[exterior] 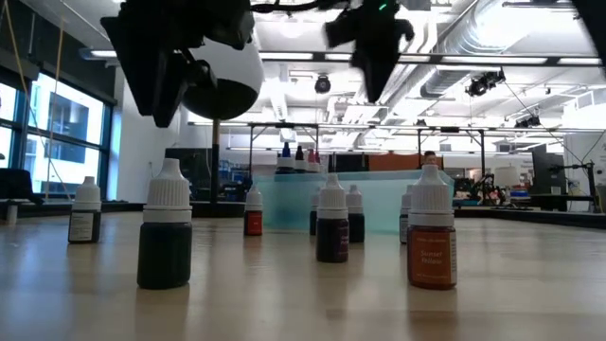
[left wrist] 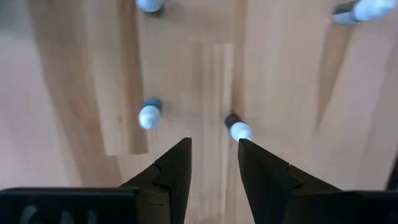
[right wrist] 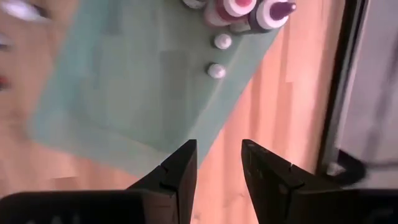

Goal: Pick & Place food coloring
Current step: Put the small blue food coloring bottle into the green container

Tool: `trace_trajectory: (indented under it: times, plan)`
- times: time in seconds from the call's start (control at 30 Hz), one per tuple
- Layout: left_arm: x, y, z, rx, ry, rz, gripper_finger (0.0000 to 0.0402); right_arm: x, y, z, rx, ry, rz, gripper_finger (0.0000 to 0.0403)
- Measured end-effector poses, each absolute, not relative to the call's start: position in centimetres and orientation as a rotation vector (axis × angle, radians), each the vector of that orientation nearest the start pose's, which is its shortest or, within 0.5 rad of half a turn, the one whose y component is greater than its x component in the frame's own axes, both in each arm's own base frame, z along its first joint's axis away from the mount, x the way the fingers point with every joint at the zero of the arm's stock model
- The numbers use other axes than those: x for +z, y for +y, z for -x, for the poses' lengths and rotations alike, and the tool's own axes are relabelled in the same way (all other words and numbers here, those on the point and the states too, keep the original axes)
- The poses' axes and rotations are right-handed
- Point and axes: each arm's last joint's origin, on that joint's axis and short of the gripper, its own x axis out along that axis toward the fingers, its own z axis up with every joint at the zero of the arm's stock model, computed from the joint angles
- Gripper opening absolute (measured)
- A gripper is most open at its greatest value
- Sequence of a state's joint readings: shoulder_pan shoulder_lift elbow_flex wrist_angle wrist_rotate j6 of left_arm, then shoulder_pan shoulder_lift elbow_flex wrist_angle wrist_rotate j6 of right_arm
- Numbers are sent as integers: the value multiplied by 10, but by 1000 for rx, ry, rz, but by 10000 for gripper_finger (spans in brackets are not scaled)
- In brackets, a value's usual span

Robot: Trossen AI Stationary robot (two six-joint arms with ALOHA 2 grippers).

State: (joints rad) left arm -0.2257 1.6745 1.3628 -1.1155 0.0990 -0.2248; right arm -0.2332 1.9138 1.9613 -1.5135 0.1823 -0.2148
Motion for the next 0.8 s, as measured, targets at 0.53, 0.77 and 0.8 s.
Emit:
trace_trajectory:
  times: [0.53, 0.77, 0.8]
  plan:
    - [209, -64, -296, -21, 1456, 21, 128, 265, -62, -205, -291, 1023, -207, 119]
    - [203, -45, -302, -7, 1413, 28, 128, 224, -49, -191, -262, 929, -195, 119]
    - [203, -43, -302, -5, 1414, 36, 128, 218, -48, -190, -255, 916, -188, 119]
